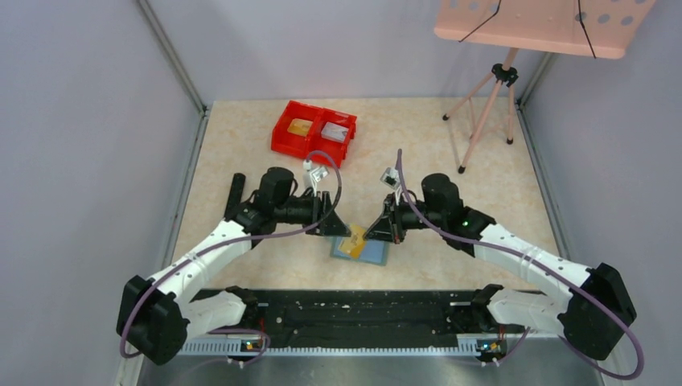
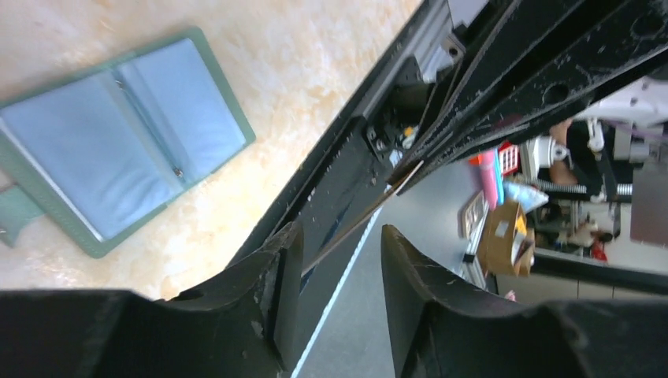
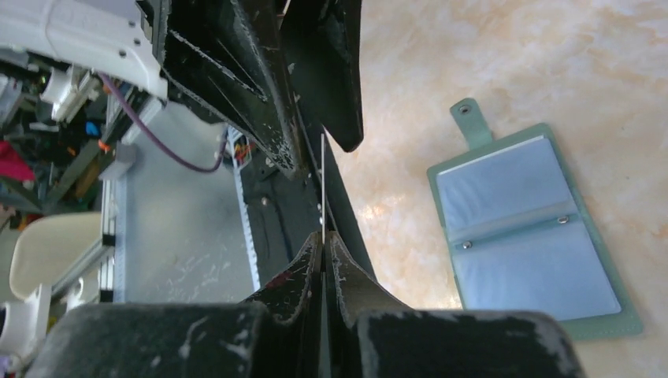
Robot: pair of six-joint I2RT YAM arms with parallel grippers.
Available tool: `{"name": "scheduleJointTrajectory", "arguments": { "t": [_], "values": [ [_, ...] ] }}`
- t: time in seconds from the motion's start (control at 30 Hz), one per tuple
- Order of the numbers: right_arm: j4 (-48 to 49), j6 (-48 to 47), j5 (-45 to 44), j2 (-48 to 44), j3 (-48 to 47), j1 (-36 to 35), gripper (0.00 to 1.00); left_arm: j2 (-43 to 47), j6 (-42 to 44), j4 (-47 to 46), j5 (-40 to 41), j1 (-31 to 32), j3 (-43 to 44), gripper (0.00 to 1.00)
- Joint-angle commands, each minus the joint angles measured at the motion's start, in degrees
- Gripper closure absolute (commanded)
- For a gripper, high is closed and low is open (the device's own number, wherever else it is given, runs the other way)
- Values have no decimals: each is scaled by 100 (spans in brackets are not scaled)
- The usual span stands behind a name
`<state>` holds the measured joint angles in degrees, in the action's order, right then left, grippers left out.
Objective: Take the credit cards out of the card holder
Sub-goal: Place the credit card in the storage box.
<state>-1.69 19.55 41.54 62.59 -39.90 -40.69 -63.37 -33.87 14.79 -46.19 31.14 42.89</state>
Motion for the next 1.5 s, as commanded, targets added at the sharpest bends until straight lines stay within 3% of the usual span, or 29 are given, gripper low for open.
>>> {"name": "scheduleJointTrajectory", "arguments": {
  "t": [0.0, 0.17, 0.3, 0.6, 0.87, 1.1, 1.23, 1.47],
  "values": [
    [1112, 1129, -551, -333, 165, 110, 100, 289, -282, -257, 430, -349, 291, 50],
    [1759, 2153, -1475, -876, 481, 149, 100, 808, -612, -702, 1023, -531, 166, 45],
    [2368, 2890, -2200, -1248, 793, 148, 100, 1026, -1010, -1394, 1034, -532, -135, 43],
    [3981, 4062, -3344, -1644, 1817, 147, 100, 991, -2023, -3796, 781, -518, -834, 41],
    [4434, 4453, -3897, -1943, 2257, 145, 100, 416, -2103, -4192, 938, -275, -745, 43],
    [4512, 4608, -3855, -1814, 2246, 149, 100, 99, -2166, -4527, 1051, -103, -731, 43],
    [4691, 4733, -3806, -1676, 2330, 151, 100, -58, -2257, -4659, 1000, -40, -645, 50],
    [4783, 4847, -3859, -1637, 2480, 144, 100, -132, -2408, -4815, 1042, -36, -639, 72]
  ]
}}
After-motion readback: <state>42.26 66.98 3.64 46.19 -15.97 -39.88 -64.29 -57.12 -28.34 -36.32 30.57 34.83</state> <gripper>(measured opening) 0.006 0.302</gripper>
